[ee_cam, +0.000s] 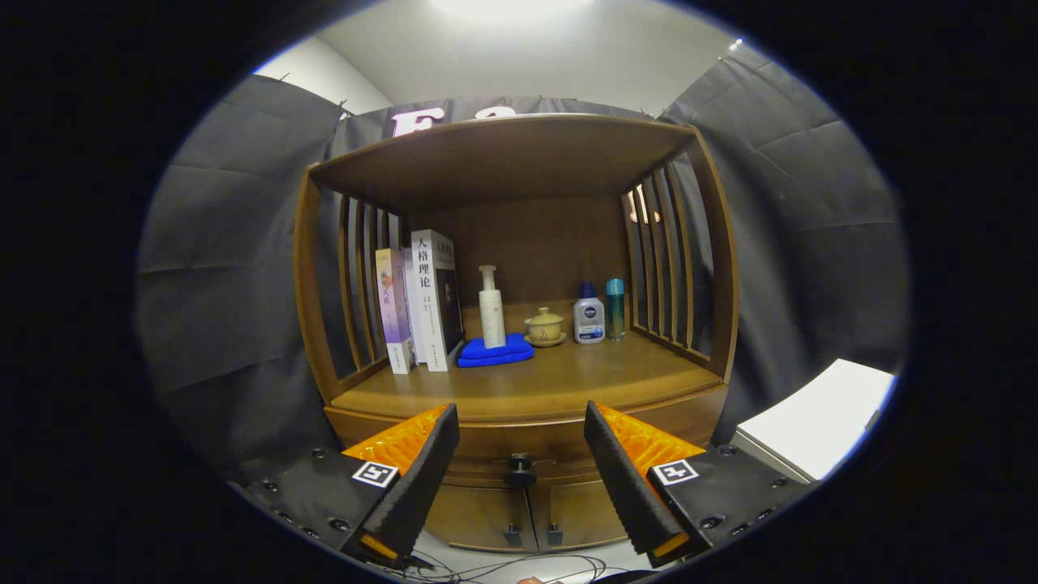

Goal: Pull open the drawer, take out the items inside it, and place them on the countertop above the cabinet.

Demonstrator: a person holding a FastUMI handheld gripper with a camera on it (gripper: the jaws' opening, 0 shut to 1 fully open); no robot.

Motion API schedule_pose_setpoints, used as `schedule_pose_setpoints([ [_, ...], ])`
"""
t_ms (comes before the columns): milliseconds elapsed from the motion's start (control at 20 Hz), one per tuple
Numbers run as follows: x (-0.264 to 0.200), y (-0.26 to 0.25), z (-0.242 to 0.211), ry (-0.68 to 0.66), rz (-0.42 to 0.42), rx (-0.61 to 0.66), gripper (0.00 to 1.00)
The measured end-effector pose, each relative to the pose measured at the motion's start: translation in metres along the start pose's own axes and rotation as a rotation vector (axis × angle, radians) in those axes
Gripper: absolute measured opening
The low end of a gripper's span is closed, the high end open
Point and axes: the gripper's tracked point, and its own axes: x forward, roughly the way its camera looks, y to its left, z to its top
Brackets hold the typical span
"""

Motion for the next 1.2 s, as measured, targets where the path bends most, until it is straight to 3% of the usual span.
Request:
schedule_pose_setpoints([
  [350,0.033,0.005,-0.047,0.022,0.031,-0.034,0.98],
  [1200,0.089,-0.002,-0.144,0.106,-0.003,-0.114,0.99],
])
